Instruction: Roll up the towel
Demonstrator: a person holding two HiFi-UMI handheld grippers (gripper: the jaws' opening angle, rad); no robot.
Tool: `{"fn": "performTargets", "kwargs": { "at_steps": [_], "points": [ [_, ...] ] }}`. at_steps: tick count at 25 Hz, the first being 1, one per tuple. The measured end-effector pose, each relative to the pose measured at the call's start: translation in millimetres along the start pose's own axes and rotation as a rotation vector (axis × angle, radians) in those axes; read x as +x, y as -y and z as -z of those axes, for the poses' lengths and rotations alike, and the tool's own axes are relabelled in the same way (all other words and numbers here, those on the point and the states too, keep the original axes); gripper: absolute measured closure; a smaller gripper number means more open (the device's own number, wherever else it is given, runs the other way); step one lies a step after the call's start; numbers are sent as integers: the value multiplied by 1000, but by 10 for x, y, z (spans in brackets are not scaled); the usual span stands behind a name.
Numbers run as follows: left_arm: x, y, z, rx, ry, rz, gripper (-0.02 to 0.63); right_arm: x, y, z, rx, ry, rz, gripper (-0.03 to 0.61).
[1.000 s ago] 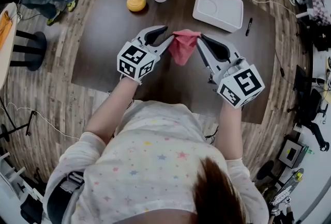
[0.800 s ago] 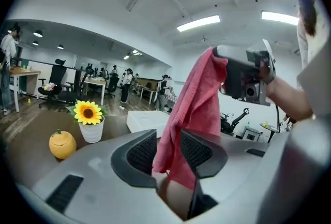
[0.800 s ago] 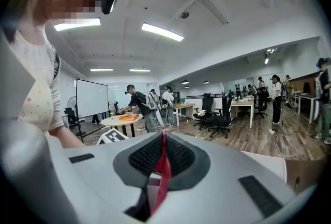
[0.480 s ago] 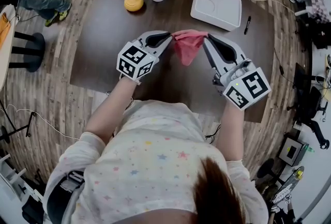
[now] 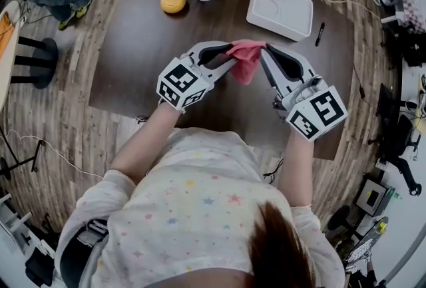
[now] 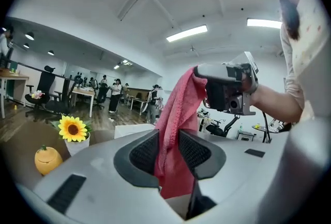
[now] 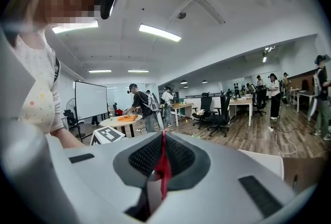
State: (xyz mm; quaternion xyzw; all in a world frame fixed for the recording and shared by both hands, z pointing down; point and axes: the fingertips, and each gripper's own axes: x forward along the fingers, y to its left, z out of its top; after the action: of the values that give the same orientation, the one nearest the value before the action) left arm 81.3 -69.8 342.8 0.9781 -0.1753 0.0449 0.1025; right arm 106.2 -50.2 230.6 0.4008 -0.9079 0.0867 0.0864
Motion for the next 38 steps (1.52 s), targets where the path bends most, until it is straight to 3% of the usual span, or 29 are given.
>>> {"fn": "performTargets", "kwargs": {
  "at_steps": [5,7,15,19,22,30,34,38],
  "points": [
    [-108,-61,0,41,-25,20,523,-67,136,17,11,7,29,563],
    [-119,-102,21,38,-37,28,572,-77,166,-6,20,14,26,563],
    [19,-91,57,96,-68,14,554,-29,128,-42,24,22,1,563],
    [-57,-71,-8,106,-48,35,601,-64,191,-12,14,9,16,563],
    [-160,-145,-49,118,-62,39,601,-84,312,68,0,-18,43,563],
    [-400,-449,-310,121,-54,-46,601,-46,434,367,2,-95,51,563],
    [-497,-416,-412,119,-65,-28,603,-8,446,549,-68,-188,64,561],
    [-557,-393,-333,102,-106,0,601,6,443,679,-36,-206,46,561]
  ]
}}
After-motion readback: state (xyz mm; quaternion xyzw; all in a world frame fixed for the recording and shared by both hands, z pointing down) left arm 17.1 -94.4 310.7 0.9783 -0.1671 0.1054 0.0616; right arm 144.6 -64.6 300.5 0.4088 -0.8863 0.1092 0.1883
